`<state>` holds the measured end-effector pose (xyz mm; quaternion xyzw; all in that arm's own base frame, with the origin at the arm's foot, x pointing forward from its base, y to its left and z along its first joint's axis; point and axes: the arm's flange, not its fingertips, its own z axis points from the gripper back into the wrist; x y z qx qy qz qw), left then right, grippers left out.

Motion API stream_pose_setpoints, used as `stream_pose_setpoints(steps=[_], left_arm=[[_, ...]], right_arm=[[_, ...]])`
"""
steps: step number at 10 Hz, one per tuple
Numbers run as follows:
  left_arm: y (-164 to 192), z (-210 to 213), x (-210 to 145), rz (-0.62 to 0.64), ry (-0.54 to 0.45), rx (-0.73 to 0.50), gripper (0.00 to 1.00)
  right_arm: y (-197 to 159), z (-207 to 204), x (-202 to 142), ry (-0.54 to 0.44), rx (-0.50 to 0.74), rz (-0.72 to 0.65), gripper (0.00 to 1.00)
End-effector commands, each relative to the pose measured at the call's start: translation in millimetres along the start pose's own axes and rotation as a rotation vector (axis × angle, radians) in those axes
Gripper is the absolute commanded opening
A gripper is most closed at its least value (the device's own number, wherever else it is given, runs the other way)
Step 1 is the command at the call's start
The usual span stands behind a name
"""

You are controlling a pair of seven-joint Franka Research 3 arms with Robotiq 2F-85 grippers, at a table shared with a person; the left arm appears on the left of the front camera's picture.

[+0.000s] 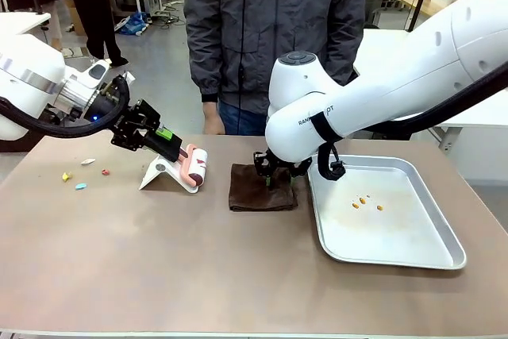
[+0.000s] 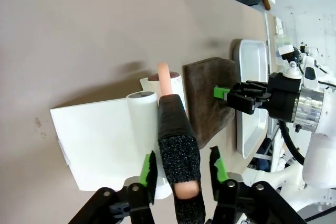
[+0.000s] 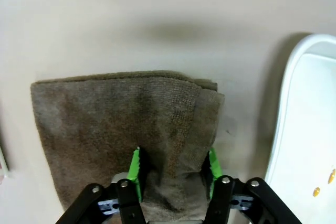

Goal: Clean the surface of the table.
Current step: Hold the Lint Roller with your left hand and the towel with your right hand.

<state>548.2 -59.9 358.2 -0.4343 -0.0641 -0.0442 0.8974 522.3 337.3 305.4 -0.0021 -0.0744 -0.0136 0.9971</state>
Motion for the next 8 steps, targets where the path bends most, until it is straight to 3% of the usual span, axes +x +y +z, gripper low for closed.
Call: stream_pose_setpoints(steps=[1, 3, 8], left_arm=[[-3.7, 9.7, 2.4, -0.016, -0.022, 0.037, 0.16], [-7.9, 15.1, 3.4, -0.027, -0.044, 0.056, 0.00], [-8.2, 17.0, 2.2, -0.029, -0.048, 0.026, 0.00]], right_arm=[[3.9, -5.8, 2.5, 0.009, -0.014, -0.010, 0.00], [5.0, -8.4, 1.7, 0.018, -0.012, 0.003, 0.00], [1.7, -13.8, 2.8, 0.031, 0.000, -0.013, 0.00]])
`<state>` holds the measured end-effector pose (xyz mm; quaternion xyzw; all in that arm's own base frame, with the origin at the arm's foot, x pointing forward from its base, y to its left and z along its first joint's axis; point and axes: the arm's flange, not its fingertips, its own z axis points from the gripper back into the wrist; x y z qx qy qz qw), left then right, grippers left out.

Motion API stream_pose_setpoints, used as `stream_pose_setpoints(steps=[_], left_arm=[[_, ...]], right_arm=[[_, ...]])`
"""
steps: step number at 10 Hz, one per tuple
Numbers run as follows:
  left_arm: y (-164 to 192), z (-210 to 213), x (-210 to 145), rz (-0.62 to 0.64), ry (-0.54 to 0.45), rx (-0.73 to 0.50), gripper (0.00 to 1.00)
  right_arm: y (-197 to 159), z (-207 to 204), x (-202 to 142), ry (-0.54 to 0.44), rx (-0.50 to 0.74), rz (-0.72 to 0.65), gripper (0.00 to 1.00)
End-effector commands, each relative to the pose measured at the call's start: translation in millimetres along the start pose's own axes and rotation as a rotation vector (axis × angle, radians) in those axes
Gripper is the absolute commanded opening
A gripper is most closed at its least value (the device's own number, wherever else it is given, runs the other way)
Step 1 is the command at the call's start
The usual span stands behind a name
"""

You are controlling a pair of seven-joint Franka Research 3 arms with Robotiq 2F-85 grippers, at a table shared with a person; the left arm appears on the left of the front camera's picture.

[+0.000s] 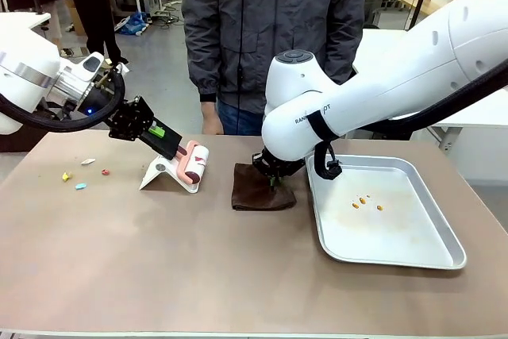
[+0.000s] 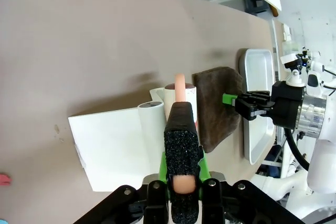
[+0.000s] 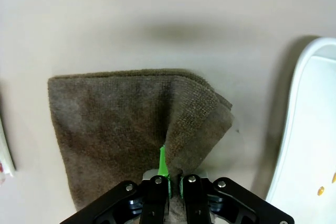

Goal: Clean the surface of the table.
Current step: Hold the Lint Roller with your left hand and the towel with your right hand.

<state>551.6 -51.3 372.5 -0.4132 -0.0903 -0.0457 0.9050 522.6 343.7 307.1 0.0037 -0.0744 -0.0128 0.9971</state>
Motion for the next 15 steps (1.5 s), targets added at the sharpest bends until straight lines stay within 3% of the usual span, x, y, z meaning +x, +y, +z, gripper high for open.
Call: stream_pose_setpoints(steps=[1, 3, 8, 9, 10, 12, 15], left_arm=[[-3.4, 2.3, -3.1, 0.003, -0.009, -0.027, 0.00], [-3.9, 7.7, -3.6, 0.018, -0.021, -0.042, 0.00], [-15.7, 64.1, -24.3, 0.104, -0.162, -0.201, 0.00], [-15.7, 77.6, -31.2, 0.123, -0.181, -0.242, 0.00], [-15.9, 93.1, -38.3, 0.219, -0.208, -0.254, 0.00], [-13.4, 121.0, -56.7, 0.386, -0.159, -0.266, 0.00], [20.6, 172.3, -97.3, 0.525, -0.109, -0.409, 0.00]], right_arm=[[-4.3, -16.7, 2.9, 0.031, -0.007, -0.017, 0.00], [-10.3, -13.9, 5.8, 0.036, 0.031, -0.031, 0.00], [-94.9, 14.2, 22.4, 0.124, 0.605, -0.178, 0.00], [-109.2, 18.3, 19.2, 0.148, 0.774, -0.164, 0.00], [-121.9, 22.4, 14.6, 0.176, 0.931, -0.129, 0.00], [-141.4, 34.7, 6.1, 0.278, 1.257, 0.012, 0.00], [-172.4, 54.8, -12.5, 0.446, 1.452, 0.119, 0.00]])
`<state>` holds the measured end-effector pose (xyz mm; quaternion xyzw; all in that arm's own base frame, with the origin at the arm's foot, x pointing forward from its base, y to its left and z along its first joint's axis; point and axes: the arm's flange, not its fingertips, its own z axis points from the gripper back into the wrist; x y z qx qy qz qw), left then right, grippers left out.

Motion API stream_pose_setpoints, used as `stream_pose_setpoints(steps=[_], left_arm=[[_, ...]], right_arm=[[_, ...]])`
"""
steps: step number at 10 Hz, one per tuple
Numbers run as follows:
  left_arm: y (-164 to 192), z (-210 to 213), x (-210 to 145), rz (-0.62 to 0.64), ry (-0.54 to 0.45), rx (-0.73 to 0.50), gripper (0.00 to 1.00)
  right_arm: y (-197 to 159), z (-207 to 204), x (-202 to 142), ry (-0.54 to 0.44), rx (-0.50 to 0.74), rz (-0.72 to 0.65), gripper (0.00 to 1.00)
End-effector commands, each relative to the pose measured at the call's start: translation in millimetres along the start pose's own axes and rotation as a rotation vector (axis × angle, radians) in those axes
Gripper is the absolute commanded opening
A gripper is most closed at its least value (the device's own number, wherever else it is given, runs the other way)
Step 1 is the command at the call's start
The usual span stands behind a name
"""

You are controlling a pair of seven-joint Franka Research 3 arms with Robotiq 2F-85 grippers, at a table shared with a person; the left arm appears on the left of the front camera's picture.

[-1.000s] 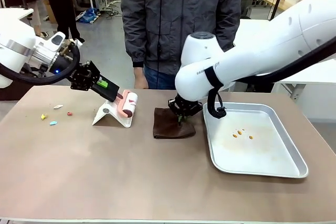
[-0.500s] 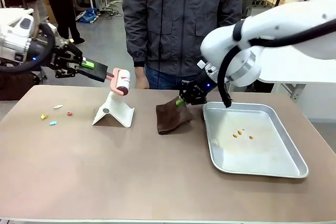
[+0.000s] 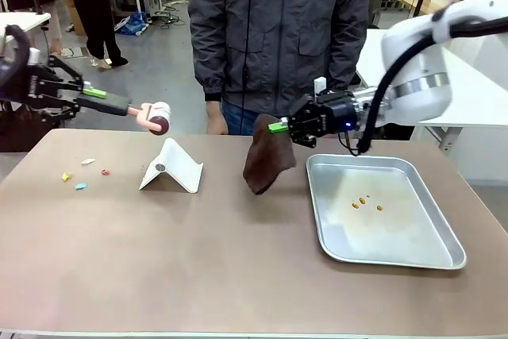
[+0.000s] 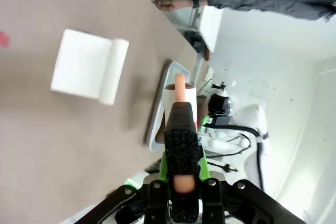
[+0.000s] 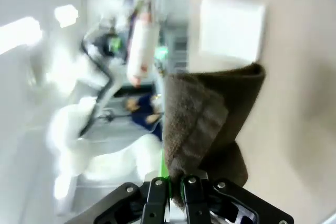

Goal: Clean the surface of the table.
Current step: Hold the Lint Roller with your left hand and the towel with your right hand.

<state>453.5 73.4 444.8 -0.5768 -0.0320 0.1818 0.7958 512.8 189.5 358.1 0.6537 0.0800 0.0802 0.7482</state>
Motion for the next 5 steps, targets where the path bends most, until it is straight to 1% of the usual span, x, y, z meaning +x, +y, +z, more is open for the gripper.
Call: stream_pose_setpoints(steps=[1, 2, 3, 4, 5], left_arm=[[21.1, 43.8, -17.3, 0.049, 0.027, -0.071, 0.00], [40.9, 61.7, -25.5, -0.039, 0.044, -0.048, 0.00], [61.7, 80.1, -31.0, -0.063, 0.029, -0.092, 0.00], [77.2, 92.9, -36.1, -0.107, -0.042, -0.110, 0.00], [90.6, 105.2, -39.7, -0.234, -0.081, -0.160, 0.00]], right_arm=[[-1.7, 29.6, -36.8, 0.133, 0.055, -0.068, 0.00], [1.2, 47.0, -55.2, 0.133, 0.066, -0.126, 0.00], [4.6, 64.8, -76.1, 0.088, 0.078, -0.133, 0.00], [3.8, 84.3, -89.6, 0.034, 0.103, -0.168, 0.00], [1.2, 107.0, -99.6, -0.049, 0.114, -0.227, 0.00]])
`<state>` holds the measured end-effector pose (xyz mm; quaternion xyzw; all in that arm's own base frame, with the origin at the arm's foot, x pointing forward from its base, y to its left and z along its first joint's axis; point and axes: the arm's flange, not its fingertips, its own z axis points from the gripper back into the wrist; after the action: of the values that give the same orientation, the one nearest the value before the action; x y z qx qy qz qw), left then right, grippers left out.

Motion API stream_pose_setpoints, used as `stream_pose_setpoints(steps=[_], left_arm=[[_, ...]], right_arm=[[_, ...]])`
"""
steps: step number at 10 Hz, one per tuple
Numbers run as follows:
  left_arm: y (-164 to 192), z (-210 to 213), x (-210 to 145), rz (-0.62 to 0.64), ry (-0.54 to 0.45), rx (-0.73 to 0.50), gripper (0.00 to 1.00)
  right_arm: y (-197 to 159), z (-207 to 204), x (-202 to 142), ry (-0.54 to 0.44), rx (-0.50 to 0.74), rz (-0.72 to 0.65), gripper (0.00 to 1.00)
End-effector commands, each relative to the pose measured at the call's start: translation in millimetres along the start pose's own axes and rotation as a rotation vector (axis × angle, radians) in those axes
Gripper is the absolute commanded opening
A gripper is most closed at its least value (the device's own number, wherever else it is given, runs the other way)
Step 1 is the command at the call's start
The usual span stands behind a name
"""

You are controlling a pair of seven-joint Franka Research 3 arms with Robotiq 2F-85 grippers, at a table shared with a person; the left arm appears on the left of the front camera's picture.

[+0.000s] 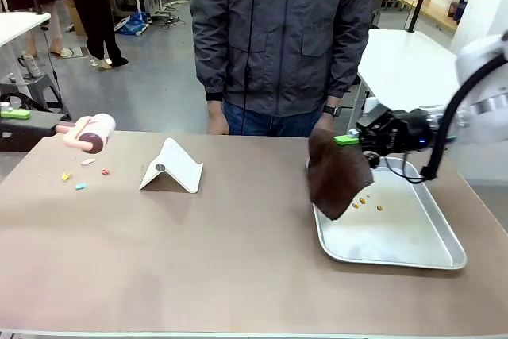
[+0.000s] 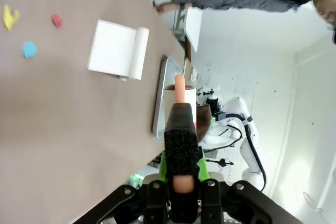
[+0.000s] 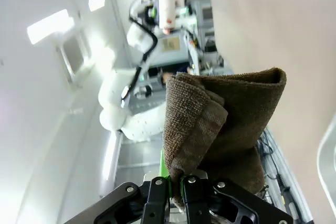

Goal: Clean the surface of the table.
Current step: Hold the Lint Roller with your left hand and the towel with your right hand.

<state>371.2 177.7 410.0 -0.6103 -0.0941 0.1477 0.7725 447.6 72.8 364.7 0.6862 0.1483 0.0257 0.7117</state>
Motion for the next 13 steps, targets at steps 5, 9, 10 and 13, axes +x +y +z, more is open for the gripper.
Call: stream_pose_setpoints(steps=[5, 9, 10, 13], left_arm=[[54.0, 65.1, 11.4, -0.280, 0.085, -0.151, 0.00], [42.5, 55.8, 59.5, -0.233, 0.263, -0.071, 0.00], [37.3, 47.0, 67.4, -0.179, 0.221, -0.069, 0.00], [52.2, 50.3, 49.7, -0.246, 0.226, -0.058, 0.00]], right_arm=[[-10.1, 140.0, -49.9, -0.478, 0.218, -0.092, 0.00], [-25.3, 155.7, -60.9, -0.534, 0.235, -0.030, 0.00], [-24.3, 150.1, -57.8, -0.547, 0.207, -0.028, 0.00], [-26.1, 170.0, -63.9, -0.541, 0.248, -0.054, 0.00]])
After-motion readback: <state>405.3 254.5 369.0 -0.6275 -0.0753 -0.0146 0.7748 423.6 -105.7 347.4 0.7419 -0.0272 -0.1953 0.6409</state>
